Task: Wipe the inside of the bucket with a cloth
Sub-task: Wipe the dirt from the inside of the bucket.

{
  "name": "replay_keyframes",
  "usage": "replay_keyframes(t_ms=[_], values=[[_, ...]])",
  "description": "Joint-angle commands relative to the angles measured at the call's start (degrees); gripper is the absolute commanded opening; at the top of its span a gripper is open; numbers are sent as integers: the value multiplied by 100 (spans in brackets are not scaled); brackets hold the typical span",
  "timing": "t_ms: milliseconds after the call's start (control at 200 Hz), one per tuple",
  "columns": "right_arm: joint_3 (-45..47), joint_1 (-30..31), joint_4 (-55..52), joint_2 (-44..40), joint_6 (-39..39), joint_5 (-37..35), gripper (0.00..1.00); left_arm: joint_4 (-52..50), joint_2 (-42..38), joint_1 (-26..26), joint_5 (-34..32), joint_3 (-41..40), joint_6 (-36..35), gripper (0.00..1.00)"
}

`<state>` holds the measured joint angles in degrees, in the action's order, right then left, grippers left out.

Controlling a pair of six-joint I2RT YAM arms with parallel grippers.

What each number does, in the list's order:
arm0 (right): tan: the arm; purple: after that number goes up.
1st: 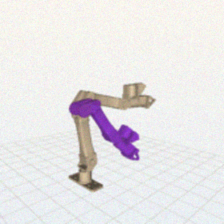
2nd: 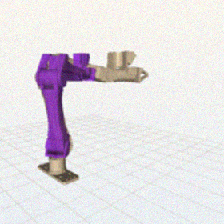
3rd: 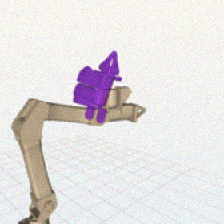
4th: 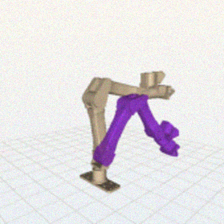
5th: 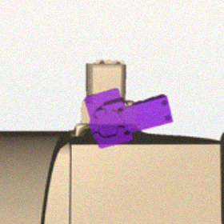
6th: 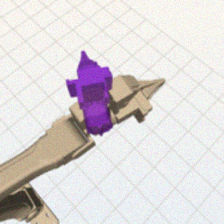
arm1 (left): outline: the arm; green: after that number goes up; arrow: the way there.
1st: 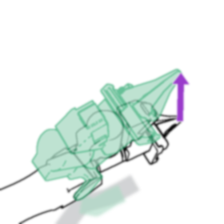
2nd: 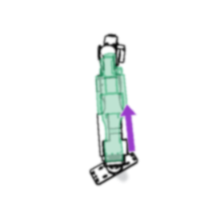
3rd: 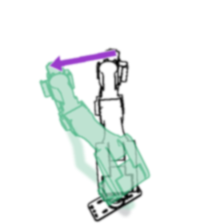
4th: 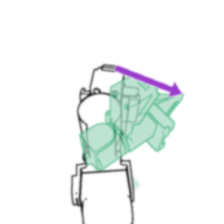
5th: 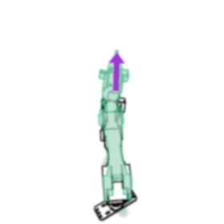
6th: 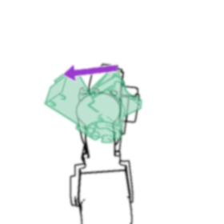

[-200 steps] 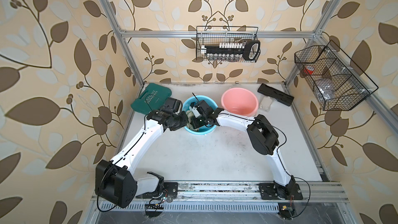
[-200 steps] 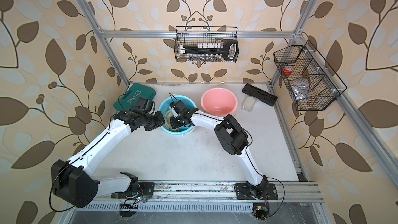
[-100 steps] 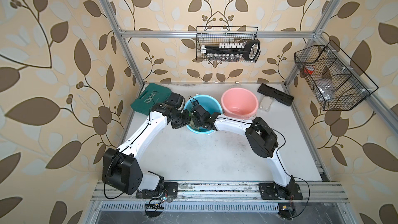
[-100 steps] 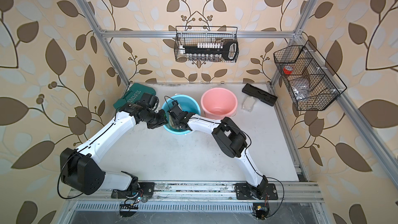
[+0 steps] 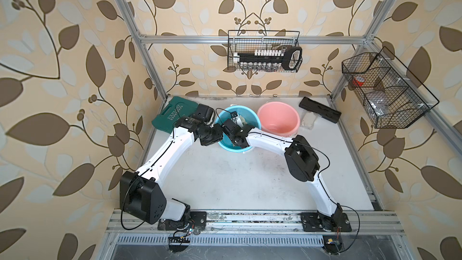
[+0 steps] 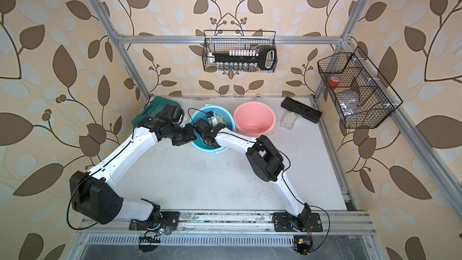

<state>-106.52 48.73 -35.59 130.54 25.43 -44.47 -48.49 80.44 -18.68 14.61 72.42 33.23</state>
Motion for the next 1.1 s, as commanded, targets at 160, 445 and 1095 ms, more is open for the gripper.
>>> replay_keyframes(t_ms=[160,445,1095], values=[[-343,-352,-1080,-76,351,369,0,-892,155,-57,-92,195,-348,0],[-932,-627,-2457,122,-37,2050,0,-716,173,-57,-822,326,-352,0],[41,-645,-1065,-1150,-841,6267,0,-538,362,-57,-1391,334,-344,0]])
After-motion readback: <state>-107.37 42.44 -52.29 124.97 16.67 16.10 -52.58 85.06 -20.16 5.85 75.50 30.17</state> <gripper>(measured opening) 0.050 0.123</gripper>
